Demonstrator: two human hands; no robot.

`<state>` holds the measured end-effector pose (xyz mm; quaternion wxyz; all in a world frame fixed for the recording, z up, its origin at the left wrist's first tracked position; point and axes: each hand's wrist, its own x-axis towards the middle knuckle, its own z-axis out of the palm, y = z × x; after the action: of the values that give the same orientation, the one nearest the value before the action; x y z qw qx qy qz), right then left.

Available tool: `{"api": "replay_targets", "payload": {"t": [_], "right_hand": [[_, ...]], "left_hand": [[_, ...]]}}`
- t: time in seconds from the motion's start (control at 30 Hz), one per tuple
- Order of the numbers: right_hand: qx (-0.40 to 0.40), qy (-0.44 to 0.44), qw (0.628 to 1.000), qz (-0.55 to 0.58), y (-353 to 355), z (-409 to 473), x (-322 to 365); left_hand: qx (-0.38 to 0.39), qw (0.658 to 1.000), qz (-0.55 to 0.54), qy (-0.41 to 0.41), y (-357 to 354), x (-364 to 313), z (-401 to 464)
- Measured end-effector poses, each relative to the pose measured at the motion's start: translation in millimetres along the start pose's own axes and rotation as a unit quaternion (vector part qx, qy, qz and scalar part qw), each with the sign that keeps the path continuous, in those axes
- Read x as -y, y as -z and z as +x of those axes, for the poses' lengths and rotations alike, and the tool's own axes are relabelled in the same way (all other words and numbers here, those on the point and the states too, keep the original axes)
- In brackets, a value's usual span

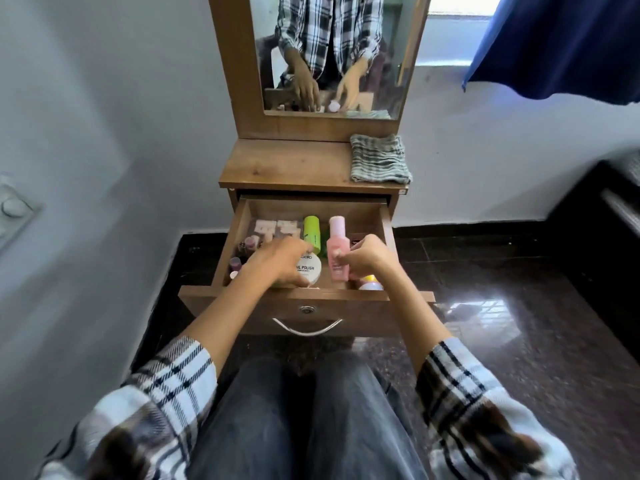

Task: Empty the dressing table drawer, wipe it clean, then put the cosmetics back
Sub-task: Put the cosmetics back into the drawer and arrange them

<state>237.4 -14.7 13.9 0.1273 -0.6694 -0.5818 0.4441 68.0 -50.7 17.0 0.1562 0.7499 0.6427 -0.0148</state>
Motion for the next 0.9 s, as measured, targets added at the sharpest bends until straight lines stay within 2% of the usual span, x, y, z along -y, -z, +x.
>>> {"api": "replay_targets", "payload": {"t": [0.17, 0.27, 0.5, 0.73, 0.9], "right_hand": [[0.027, -0.045, 0.996, -0.077, -12.6, 6.8, -0.8], [0.038, -0.060, 0.990, -0.120, -18.4, 14.0, -2.2], [0.119, -0.101, 0.970, -0.188, -21.9, 21.8, 3.8], [0.179, -0.130, 0.946, -0.236, -22.6, 26.0, 11.1], [0.174, -0.112, 0.947, -0.247, -26.1, 30.4, 9.0]], "left_hand": [[0.058, 0.988, 0.143, -0.005, -12.8, -6.0, 9.5], [0.067, 0.983, 0.173, -0.006, -14.0, -6.9, 13.3], [0.058, 0.970, 0.237, -0.010, -20.3, -10.1, 21.3], [0.073, 0.967, 0.244, -0.005, -26.6, -5.5, 29.0], [0.078, 0.970, 0.228, -0.002, -27.9, -4.2, 29.8]]}}
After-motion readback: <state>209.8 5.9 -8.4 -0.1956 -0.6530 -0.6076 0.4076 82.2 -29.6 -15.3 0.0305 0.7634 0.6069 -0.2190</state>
